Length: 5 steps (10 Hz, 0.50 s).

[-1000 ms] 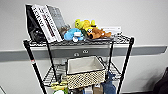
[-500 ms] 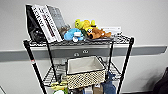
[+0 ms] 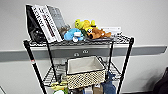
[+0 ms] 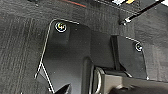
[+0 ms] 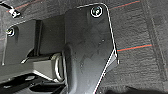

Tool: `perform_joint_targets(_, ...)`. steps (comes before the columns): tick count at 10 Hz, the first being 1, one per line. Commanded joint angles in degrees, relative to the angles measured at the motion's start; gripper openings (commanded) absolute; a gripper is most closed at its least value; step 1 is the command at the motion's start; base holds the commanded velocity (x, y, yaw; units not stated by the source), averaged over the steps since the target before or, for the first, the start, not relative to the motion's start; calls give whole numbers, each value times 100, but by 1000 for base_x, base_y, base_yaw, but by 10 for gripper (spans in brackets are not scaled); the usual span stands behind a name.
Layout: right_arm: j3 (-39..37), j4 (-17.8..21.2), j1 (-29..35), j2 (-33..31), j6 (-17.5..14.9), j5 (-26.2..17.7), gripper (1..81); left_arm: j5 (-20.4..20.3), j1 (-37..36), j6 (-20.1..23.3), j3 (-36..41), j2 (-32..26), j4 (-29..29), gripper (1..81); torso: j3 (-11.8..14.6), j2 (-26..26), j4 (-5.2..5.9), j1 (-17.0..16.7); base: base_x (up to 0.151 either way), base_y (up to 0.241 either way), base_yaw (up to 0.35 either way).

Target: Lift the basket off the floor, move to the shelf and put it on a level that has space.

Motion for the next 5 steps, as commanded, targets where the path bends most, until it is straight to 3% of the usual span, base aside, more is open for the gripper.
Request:
perform_joint_targets(1,-395,-171,176,362,-125,-279,811,412,-199,18,-1000,537,89,811,0,0,0,7,0,0,0)
perform_joint_targets(3,-377,-154,140,467,-345,-279,811,412,-199,10,-1607,775,54,811,0,0,0,7,0,0,0)
perform_joint_targets(5,-369,-153,131,537,-389,-279,811,587,-199,10,-1679,846,54,811,2,0,0,7,0,0,0)
